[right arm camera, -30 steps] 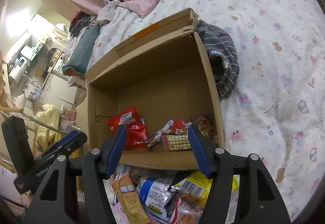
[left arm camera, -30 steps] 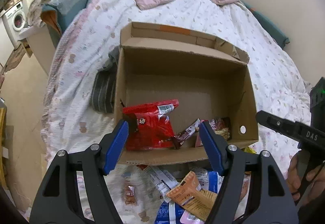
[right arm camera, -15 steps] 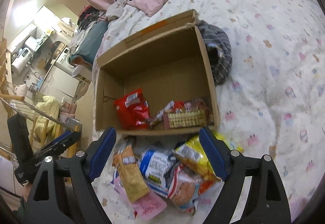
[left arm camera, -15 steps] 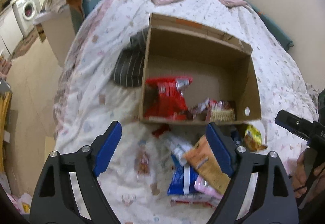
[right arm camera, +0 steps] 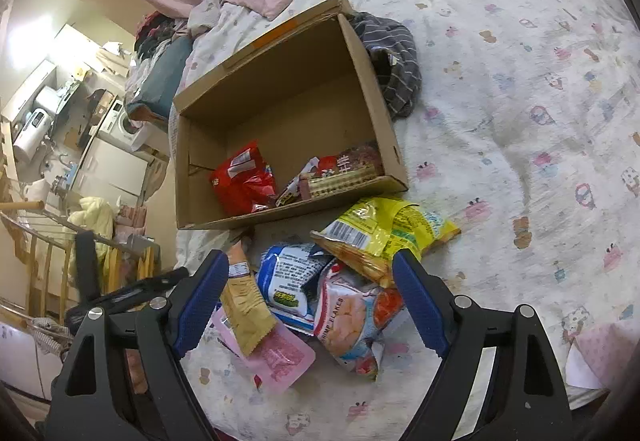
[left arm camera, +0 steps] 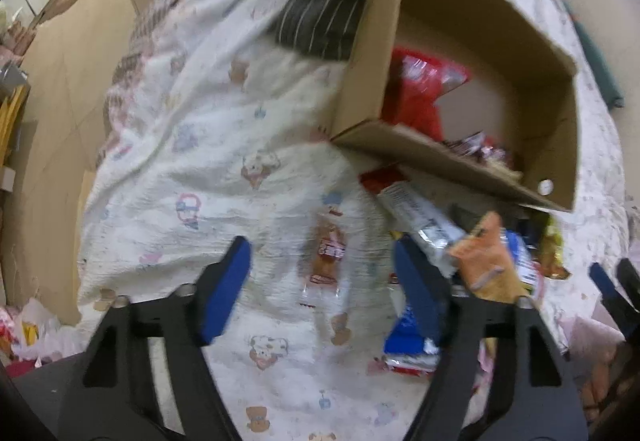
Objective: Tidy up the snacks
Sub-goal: 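Grasp the clear-wrapped brown candy from the bed with the left gripper, then grasp and lift the yellow chip bag with the right gripper while the left holds the candy over the box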
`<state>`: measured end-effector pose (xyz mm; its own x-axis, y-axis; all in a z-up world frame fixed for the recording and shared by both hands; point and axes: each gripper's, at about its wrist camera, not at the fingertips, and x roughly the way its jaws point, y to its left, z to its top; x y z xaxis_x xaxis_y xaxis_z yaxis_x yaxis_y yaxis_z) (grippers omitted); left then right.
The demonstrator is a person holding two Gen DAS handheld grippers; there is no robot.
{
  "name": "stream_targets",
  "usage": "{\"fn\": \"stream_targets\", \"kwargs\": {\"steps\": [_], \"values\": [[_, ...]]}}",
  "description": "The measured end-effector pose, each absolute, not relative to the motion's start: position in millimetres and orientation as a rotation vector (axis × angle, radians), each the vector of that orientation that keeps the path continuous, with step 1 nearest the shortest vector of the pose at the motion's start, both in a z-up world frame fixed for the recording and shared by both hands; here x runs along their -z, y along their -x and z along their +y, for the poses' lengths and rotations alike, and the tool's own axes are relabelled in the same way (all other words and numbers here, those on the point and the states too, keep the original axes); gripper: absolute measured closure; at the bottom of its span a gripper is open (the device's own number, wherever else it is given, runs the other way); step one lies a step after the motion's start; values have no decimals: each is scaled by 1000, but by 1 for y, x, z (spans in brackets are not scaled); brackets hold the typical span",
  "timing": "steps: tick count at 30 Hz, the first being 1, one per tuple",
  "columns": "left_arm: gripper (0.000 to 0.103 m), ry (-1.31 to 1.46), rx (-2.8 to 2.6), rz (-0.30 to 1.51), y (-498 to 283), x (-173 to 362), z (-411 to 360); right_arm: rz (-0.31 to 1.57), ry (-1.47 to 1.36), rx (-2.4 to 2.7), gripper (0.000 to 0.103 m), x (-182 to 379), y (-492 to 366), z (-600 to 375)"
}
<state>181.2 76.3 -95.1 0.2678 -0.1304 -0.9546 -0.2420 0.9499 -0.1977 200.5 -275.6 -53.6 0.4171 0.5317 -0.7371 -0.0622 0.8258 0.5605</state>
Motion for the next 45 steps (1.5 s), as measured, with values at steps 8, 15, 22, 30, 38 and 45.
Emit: {"fn": "stream_targets", "kwargs": {"steps": [8, 15, 22, 30, 38, 45], "values": [[62, 185, -67, 1400, -194, 136, 46, 1097, -518, -341, 17, 64, -198, -302], [89, 122, -99, 1408, -190, 135, 40, 1169, -613, -286, 17, 88, -201, -331], [89, 207, -59, 1330, -174, 97, 45, 1232, -638, -278, 17, 102, -211, -319], [89, 240, 4, 1258, -166, 65, 45, 1318, -420, -225, 15, 118, -228, -274], [89, 270, 16, 1233, -172, 61, 58, 1317, -256, -216, 7, 129, -251, -245], [89, 294, 14, 1228, -173, 61, 60, 1330, -244, -267, 63, 128, -252, -244]]}}
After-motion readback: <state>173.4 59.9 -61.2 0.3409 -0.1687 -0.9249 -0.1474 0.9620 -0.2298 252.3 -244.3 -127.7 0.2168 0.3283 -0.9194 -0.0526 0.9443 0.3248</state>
